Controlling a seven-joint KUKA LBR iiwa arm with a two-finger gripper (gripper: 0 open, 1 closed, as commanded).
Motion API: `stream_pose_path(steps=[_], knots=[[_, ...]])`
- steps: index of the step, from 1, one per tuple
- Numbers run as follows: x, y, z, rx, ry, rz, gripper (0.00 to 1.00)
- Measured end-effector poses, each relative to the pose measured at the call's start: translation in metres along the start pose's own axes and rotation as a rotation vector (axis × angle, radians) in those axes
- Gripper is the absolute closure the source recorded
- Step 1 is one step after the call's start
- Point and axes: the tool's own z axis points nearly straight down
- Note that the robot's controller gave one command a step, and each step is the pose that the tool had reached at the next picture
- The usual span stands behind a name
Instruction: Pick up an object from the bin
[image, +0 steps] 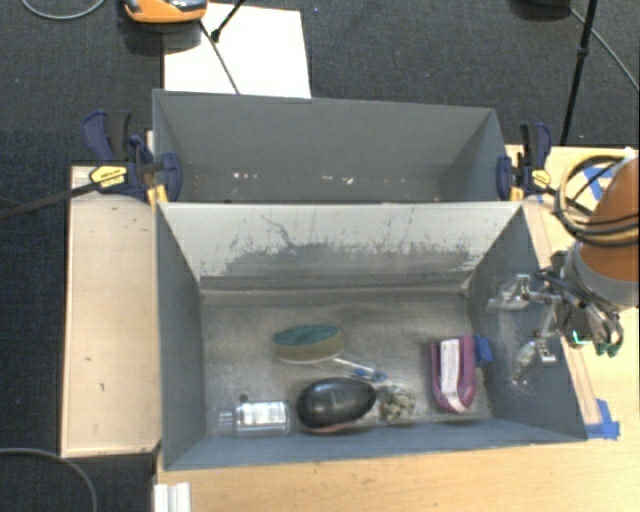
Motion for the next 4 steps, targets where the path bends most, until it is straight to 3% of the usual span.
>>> stream_pose_path(steps=[1,2,3,4], knots=[[-0.022,0.018,0.130,0.003,-0.017,-0.555,0.00],[-0.026,0.059,0.104,0.004,-0.010,-0.928,0.00],[-0.043,0.066,0.105,0.005,-0.009,-1.141,0.00],[-0.047,0.034,0.133,0.006,-0.016,-1.403,0.00]])
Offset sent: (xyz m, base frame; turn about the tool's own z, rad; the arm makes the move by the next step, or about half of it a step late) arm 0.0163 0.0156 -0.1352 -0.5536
